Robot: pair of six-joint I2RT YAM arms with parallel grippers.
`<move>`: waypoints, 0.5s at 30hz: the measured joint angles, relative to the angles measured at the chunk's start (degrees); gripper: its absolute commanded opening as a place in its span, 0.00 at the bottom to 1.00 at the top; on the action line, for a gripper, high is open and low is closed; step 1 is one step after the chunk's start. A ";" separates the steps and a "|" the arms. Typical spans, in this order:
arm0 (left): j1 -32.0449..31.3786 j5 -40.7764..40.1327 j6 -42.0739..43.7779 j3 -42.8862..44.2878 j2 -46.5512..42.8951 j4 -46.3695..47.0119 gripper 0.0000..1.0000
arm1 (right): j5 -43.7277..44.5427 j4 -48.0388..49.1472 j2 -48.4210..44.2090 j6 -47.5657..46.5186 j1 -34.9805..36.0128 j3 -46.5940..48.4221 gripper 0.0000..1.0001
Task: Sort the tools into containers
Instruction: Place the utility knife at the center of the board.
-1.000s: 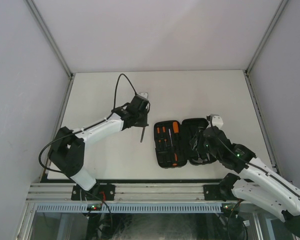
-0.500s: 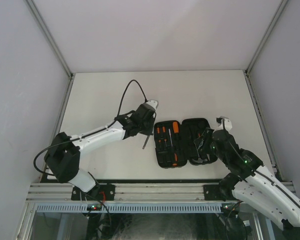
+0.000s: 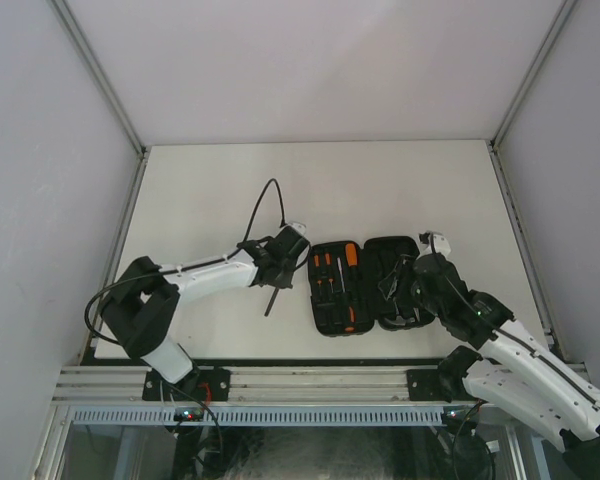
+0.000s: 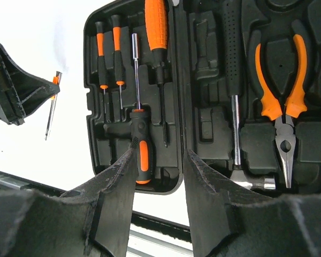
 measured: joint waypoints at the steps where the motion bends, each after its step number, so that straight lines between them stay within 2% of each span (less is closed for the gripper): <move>1: 0.00 0.00 0.00 -0.31 0.20 0.02 0.12 | -0.22 0.13 0.11 -0.02 0.00 0.00 0.40; 4: 0.09 0.02 -0.07 -1.16 0.70 0.22 0.15 | -0.66 0.48 0.22 -0.02 0.00 0.00 0.40; 10: 0.31 0.13 -0.48 -2.69 1.31 1.18 0.32 | -1.38 0.66 0.59 -0.37 0.00 0.00 0.41; 15: 0.72 0.39 -0.61 -3.45 1.18 2.12 0.36 | -1.97 0.92 0.46 -1.55 -0.02 0.00 0.46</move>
